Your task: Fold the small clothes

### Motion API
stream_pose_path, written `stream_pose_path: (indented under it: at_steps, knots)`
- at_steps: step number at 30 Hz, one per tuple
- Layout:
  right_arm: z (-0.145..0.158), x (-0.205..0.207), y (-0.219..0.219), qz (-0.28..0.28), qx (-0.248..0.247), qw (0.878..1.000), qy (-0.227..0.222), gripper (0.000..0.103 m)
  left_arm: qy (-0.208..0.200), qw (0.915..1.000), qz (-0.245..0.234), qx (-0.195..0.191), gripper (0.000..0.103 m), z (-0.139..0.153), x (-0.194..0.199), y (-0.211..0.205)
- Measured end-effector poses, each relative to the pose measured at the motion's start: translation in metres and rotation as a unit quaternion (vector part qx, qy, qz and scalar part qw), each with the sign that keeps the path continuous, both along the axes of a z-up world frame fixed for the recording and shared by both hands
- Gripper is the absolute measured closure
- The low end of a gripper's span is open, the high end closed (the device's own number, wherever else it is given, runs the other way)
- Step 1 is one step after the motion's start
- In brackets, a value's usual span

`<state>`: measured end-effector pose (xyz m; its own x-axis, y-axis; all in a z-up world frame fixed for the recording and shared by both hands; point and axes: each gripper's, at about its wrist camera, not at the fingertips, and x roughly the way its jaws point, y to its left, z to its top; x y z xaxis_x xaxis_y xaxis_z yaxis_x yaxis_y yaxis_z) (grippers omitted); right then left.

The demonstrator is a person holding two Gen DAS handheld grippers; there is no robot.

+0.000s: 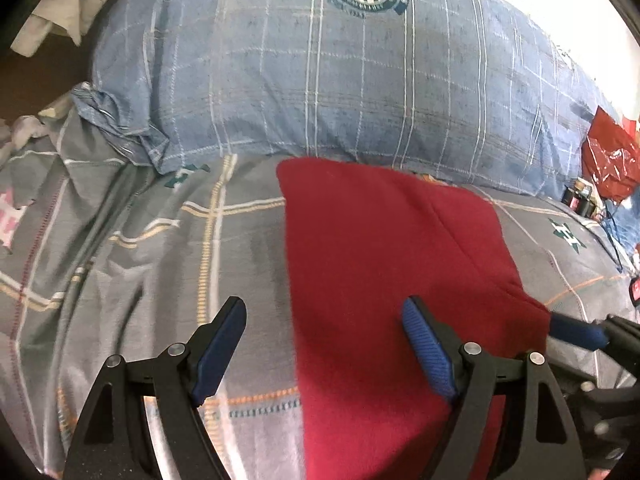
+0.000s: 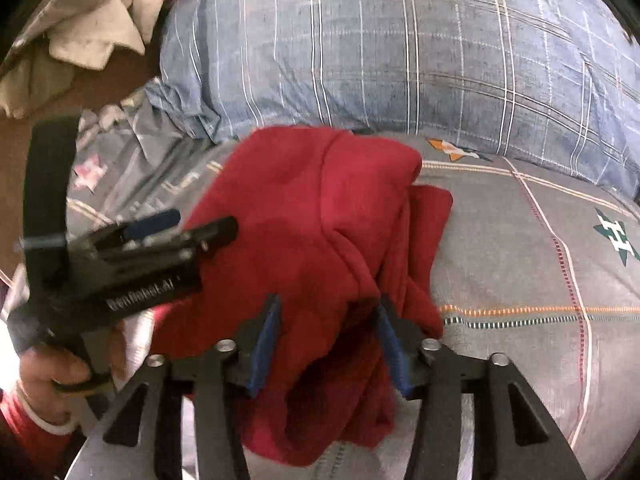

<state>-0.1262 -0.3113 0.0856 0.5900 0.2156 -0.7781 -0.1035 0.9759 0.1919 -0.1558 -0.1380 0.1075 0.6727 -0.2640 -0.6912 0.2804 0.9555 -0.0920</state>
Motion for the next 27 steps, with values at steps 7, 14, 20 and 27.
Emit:
stream_pose_path:
  at_steps: [7, 14, 20, 27]
  knots:
    - [0.033, -0.015, -0.001, -0.034, 0.026, 0.998, -0.052, 0.031, -0.033, 0.9991, 0.025, -0.004, 0.022, 0.024, -0.033, 0.018]
    - [0.037, -0.018, 0.009, -0.037, 0.020, 0.998, -0.055, 0.029, -0.047, 0.9988, 0.017, -0.001, 0.021, 0.026, -0.056, 0.026]
    - [0.034, -0.019, 0.012, -0.050, 0.006, 0.997, -0.055, 0.024, -0.077, 0.9968, 0.020, 0.000, 0.021, 0.030, -0.063, 0.033]
    - [0.029, -0.016, 0.016, -0.064, -0.007, 0.997, -0.049, 0.022, -0.060, 0.9979, 0.023, 0.000, 0.021, 0.021, -0.054, 0.039]
